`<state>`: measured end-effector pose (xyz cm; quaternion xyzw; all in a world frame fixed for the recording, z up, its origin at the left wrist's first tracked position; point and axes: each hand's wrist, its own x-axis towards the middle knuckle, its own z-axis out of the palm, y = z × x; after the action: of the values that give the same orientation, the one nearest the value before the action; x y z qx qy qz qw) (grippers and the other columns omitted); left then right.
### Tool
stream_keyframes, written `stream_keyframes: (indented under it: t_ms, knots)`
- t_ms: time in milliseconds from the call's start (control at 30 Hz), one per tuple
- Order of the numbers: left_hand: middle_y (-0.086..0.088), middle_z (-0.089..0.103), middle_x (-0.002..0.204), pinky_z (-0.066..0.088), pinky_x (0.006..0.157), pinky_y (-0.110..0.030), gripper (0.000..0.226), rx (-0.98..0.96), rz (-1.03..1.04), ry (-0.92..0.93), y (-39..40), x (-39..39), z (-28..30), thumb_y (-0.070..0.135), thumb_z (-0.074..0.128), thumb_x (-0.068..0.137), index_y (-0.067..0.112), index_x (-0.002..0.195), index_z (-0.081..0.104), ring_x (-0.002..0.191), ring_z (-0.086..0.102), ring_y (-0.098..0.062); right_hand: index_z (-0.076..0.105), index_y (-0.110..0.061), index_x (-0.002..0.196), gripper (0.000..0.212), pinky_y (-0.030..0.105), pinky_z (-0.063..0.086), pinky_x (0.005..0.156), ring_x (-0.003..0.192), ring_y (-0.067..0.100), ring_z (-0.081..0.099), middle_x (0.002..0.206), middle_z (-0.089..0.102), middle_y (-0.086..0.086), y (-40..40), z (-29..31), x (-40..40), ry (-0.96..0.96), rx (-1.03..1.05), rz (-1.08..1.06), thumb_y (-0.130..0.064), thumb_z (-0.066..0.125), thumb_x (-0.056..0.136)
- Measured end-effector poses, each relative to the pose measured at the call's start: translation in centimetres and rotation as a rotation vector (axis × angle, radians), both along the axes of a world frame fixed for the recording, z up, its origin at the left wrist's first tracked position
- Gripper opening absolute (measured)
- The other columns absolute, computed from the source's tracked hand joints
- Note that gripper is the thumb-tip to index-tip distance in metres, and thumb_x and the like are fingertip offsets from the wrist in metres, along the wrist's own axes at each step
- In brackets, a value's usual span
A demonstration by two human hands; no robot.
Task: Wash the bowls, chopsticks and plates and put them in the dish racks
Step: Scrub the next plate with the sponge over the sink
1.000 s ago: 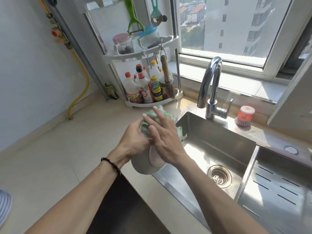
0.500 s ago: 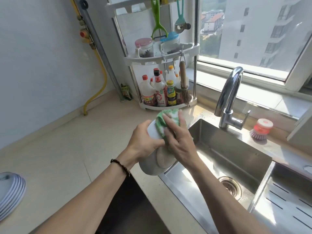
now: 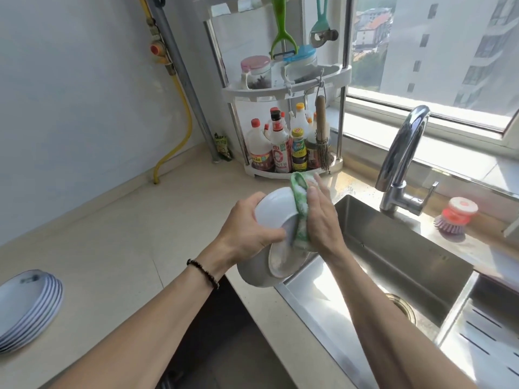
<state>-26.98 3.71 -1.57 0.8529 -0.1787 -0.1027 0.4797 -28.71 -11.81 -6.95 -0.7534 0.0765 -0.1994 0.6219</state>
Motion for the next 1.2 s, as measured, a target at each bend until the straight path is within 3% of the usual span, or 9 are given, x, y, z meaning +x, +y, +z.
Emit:
stream_keyframes:
  t_ms: [200,300,400,500,633,767,867,967,1200]
  knots:
    - [0.001,0.071,0.088,0.059,0.068,-0.036,0.041,-0.016,-0.001,-0.026,-0.4,0.4,0.4,0.023,0.079,0.055,0.024,0.093,0.064,0.081,0.069,-0.019,0.052,-0.033,0.140,0.047,0.032,0.030,0.115,0.136,0.010,0.035,0.148,0.036,-0.006,2.9,-0.4,-0.7,-0.085,-0.081,0.011,-0.046,0.030,0.100]
    - [0.004,0.066,0.089,0.050,0.061,-0.020,0.041,-0.035,-0.053,-0.065,0.1,0.1,1.5,0.012,0.086,0.061,0.028,0.090,0.061,0.080,0.064,-0.014,0.064,-0.025,0.111,0.047,0.051,0.050,0.097,0.107,0.025,0.060,0.113,0.062,0.002,0.8,-0.2,0.3,0.133,0.266,-0.123,-0.056,0.034,0.095]
    - [0.003,0.067,0.093,0.053,0.064,-0.022,0.045,-0.085,-0.069,-0.091,0.6,-0.7,1.3,0.012,0.085,0.062,0.028,0.097,0.062,0.084,0.067,-0.013,0.070,-0.022,0.075,0.035,0.040,0.054,0.072,0.080,0.023,0.066,0.081,0.068,0.002,-0.3,0.0,0.8,0.206,0.596,-0.162,-0.041,0.052,0.097]
    - [0.001,0.070,0.097,0.059,0.071,-0.031,0.051,-0.076,-0.099,-0.020,1.3,-0.9,0.9,0.023,0.084,0.057,0.026,0.103,0.062,0.088,0.070,-0.016,0.064,-0.007,0.068,0.037,0.023,0.044,0.055,0.050,0.003,0.053,0.060,0.058,-0.001,-1.0,0.5,0.7,0.158,0.452,-0.172,-0.028,0.056,0.098]
    - [0.001,0.067,0.088,0.056,0.068,-0.036,0.046,0.205,-0.236,0.029,0.8,1.0,2.2,0.023,0.085,0.052,0.027,0.091,0.060,0.080,0.067,-0.019,0.059,0.001,0.068,0.041,0.021,0.037,0.046,0.041,0.005,0.042,0.057,0.050,0.003,-1.2,1.3,1.1,0.111,0.094,-0.020,-0.026,0.058,0.099]
    - [0.006,0.068,0.087,0.055,0.068,-0.030,0.046,0.215,-0.188,-0.005,-0.2,1.4,0.8,0.014,0.085,0.057,0.029,0.093,0.061,0.080,0.067,-0.016,0.068,-0.018,0.096,0.038,0.034,0.047,0.079,0.086,0.012,0.060,0.095,0.062,0.003,0.6,1.0,0.8,0.045,-0.123,0.005,-0.050,0.046,0.096]
    - [0.003,0.070,0.096,0.059,0.076,-0.044,0.054,0.165,-0.095,-0.063,-0.4,1.2,0.0,0.023,0.084,0.054,0.026,0.103,0.062,0.087,0.069,-0.020,0.059,-0.031,0.125,0.050,0.052,0.021,0.115,0.136,0.025,0.038,0.137,0.050,0.002,1.9,-0.7,0.7,0.020,-0.372,-0.017,-0.055,0.025,0.097]
    - [0.001,0.067,0.093,0.058,0.070,-0.041,0.046,0.150,-0.085,-0.123,-0.3,0.8,0.3,0.020,0.082,0.057,0.024,0.098,0.061,0.085,0.067,-0.022,0.059,-0.019,0.103,0.055,0.047,0.039,0.100,0.116,0.035,0.053,0.114,0.061,0.009,0.0,-1.2,1.7,0.119,-0.088,-0.083,-0.052,0.015,0.099]
    - [0.007,0.062,0.091,0.055,0.062,-0.027,0.046,0.194,-0.134,-0.207,-0.9,0.6,1.0,0.014,0.086,0.067,0.023,0.101,0.058,0.081,0.064,-0.018,0.055,-0.035,0.129,0.047,0.040,0.045,0.102,0.120,0.022,0.052,0.128,0.048,0.003,1.2,-0.7,0.9,0.014,0.107,-0.075,-0.052,0.026,0.097]
